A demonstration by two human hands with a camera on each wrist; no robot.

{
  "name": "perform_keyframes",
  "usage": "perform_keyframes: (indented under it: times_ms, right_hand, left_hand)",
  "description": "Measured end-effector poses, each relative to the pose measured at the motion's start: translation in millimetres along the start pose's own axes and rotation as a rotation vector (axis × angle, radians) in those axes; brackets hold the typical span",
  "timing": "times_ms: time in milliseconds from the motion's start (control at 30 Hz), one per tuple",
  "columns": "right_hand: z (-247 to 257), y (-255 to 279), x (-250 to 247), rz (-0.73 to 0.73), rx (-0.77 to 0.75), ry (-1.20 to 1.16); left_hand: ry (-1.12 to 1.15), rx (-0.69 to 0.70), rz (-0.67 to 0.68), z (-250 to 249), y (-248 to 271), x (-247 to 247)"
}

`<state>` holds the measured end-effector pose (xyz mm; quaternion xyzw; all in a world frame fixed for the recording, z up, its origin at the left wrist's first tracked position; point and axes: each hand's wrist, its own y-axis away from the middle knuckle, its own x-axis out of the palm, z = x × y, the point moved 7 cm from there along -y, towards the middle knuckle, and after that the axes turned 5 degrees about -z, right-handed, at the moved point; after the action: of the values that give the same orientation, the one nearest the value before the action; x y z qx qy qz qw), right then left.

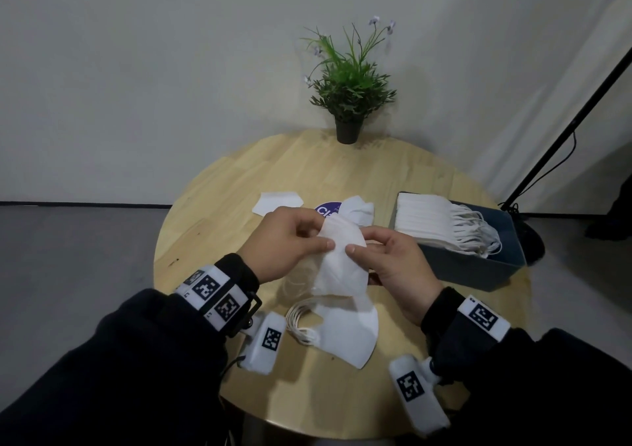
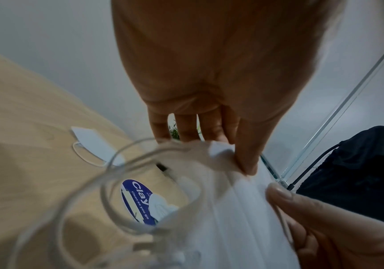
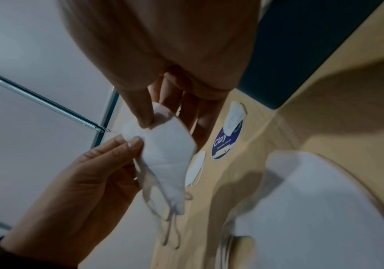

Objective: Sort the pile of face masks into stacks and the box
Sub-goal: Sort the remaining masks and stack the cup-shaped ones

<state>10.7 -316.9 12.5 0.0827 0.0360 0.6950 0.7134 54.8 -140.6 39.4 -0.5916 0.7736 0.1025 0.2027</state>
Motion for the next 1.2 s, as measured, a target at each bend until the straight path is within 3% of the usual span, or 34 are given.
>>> perform_keyframes:
  times_ms: [333,900,967,1100,1200]
  right_hand:
    - [-3.1,-4.3,-12.1,-0.055,0.002,0.067]
    - [0.0,1.7,-20.8,-0.105,0.034,0.075]
    - [-1.8,3.2,-26.2,-0.121,0.039,0.076]
    - [-11.6,8.5,-42.4,-0.173,0.083,0.051]
    - [-29.6,15.0,-55.1,-0.203,0.154,0.081]
  left_hand:
    - [0.056,-0.102,-0.031,5.4,-0.6,0.9]
    - [0.031,-0.129,-0.044,12.7,-2.2,2.6]
    - [-0.002,-0.157,0.032,14.3,-0.7,5.1]
    - [-0.143,-0.228,0.363,22.8,13.7,15.7]
    - [-0.166,-0.309,0.327,35.0,17.3,10.5]
